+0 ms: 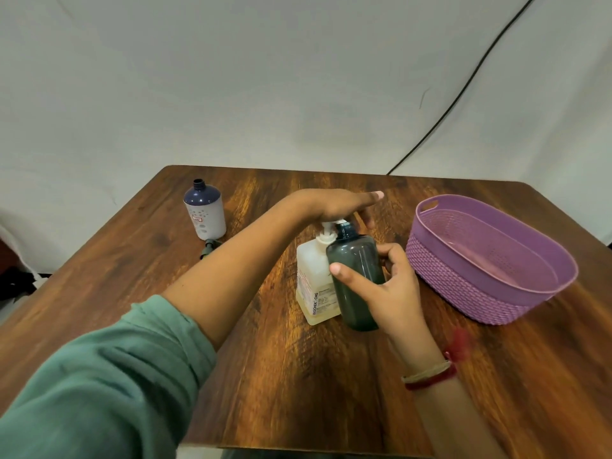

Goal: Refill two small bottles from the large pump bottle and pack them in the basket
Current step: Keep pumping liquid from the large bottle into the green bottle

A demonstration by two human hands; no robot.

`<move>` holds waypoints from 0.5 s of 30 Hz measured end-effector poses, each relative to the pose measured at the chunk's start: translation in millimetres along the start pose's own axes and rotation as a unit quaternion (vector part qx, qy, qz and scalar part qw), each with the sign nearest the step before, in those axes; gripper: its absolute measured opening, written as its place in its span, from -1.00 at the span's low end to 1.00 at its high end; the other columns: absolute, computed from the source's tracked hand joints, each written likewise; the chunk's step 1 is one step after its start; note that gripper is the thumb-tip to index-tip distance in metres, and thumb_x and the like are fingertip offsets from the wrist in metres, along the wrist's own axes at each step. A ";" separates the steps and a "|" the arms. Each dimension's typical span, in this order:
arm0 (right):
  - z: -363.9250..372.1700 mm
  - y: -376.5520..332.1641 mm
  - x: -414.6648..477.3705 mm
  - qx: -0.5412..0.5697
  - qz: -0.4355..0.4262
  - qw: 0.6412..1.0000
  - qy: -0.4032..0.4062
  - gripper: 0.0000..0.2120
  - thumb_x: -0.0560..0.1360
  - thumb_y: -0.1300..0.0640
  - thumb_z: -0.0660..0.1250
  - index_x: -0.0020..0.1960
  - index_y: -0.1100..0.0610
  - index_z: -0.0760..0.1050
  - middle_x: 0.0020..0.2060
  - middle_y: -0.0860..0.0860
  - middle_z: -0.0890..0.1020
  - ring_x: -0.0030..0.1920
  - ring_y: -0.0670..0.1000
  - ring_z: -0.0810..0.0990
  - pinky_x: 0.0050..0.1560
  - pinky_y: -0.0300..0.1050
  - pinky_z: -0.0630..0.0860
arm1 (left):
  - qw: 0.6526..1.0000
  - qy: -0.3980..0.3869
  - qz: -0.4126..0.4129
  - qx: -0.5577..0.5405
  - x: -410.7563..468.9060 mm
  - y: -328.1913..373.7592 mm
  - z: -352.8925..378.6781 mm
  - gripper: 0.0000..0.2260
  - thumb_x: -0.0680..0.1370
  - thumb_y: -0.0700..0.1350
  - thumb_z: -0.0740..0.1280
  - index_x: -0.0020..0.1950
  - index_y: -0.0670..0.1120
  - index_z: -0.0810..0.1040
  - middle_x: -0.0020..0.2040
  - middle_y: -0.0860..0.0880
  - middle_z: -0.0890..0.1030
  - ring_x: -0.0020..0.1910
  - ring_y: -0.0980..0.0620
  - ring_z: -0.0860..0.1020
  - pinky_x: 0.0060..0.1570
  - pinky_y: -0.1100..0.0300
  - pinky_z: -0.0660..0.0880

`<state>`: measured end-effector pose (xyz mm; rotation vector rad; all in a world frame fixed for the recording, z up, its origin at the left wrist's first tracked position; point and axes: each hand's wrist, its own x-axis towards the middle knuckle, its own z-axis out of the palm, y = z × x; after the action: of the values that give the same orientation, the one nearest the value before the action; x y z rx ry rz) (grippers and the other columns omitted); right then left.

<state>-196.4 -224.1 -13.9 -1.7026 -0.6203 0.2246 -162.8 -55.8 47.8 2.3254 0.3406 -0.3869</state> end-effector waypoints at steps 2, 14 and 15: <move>1.0 3.9 -0.4 0.000 -0.001 1.000 0.004 -0.45 0.06 -0.23 0.49 -0.06 -0.02 0.41 -0.06 -0.10 0.57 -0.03 -0.15 0.54 -0.13 -0.25 0.43 | 1.000 0.008 -0.006 -0.010 3.6 -5.6 4.4 -0.46 0.62 0.24 -0.12 0.03 -0.02 0.58 0.08 -0.07 0.57 0.17 -0.10 0.52 0.20 -0.07 0.40; -3.4 3.7 -0.6 0.013 -0.001 1.000 0.006 -0.49 0.07 -0.20 0.49 -0.09 -0.05 0.40 -0.10 -0.15 0.56 -0.09 -0.24 0.53 -0.21 -0.41 0.41 | 1.000 0.012 0.006 0.028 3.2 3.7 2.7 -0.48 0.64 0.18 -0.09 0.15 -0.10 0.54 0.21 -0.12 0.56 0.21 -0.07 0.48 0.05 0.04 0.39; -2.5 5.4 -0.6 0.007 -0.001 1.000 0.005 -0.48 0.07 -0.21 0.49 -0.08 -0.05 0.40 -0.09 -0.14 0.57 -0.07 -0.22 0.54 -0.18 -0.36 0.42 | 1.000 0.021 0.009 0.011 5.8 -2.1 5.3 -0.49 0.64 0.17 -0.08 0.09 -0.09 0.56 0.16 -0.12 0.58 0.18 -0.10 0.51 0.03 0.05 0.44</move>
<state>-194.2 -227.1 -18.6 -1.6880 -0.6105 0.2183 -159.1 -57.4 40.8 2.3583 0.3370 -0.3357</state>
